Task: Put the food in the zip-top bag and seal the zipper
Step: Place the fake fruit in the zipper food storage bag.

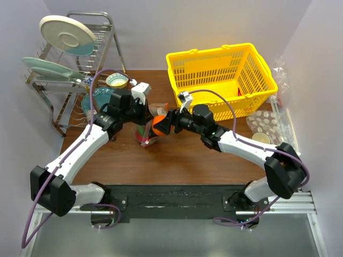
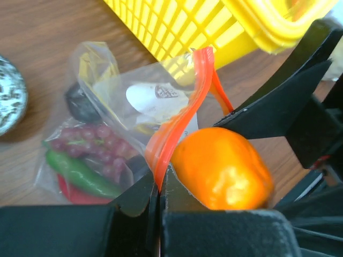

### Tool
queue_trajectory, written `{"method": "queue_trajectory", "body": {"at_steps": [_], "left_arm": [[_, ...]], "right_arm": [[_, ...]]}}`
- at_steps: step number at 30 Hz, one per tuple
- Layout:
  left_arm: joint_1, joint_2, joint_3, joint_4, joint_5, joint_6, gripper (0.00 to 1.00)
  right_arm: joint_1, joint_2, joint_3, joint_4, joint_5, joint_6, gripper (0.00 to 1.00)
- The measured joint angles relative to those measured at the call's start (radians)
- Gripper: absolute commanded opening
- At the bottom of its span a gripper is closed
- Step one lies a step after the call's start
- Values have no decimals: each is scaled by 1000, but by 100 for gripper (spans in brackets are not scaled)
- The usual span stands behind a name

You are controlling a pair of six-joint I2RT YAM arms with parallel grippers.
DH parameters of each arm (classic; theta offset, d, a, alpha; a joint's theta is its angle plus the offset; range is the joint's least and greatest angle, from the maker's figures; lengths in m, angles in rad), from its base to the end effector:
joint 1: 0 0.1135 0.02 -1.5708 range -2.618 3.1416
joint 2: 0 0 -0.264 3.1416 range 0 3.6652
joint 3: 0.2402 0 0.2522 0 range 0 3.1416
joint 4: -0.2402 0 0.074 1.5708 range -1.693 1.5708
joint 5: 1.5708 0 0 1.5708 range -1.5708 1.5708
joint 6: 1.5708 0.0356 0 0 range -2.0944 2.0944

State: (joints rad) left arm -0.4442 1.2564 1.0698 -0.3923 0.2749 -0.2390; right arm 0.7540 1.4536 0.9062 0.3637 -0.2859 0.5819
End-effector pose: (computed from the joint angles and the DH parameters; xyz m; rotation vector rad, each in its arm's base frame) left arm 0.2494 -0.1294 0.3188 0.3891 2.1717 -0.6855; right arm 0.2380 0.2372 0.2797 -0.3898 1.8735 1.1930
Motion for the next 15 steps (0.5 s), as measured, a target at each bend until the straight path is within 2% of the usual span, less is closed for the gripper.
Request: {"method": "queue_trajectory", "body": {"at_steps": [6, 11, 12, 13, 15], "left_arm": [[-2, -5, 81, -76, -14, -5, 0], [-2, -16, 129, -122, 18, -13, 0], [-2, -16, 135, -126, 27, -13, 0], [-2, -16, 137, -129, 37, -14, 0], [-2, -17, 137, -134, 56, -17, 0]], "right_arm": [[12, 14, 0, 16, 93, -6, 56], [13, 13, 0, 34, 155, -5, 65], [13, 13, 0, 33, 167, -5, 73], [14, 13, 0, 33, 173, -6, 97], [18, 13, 5, 19, 194, -9, 99]]}}
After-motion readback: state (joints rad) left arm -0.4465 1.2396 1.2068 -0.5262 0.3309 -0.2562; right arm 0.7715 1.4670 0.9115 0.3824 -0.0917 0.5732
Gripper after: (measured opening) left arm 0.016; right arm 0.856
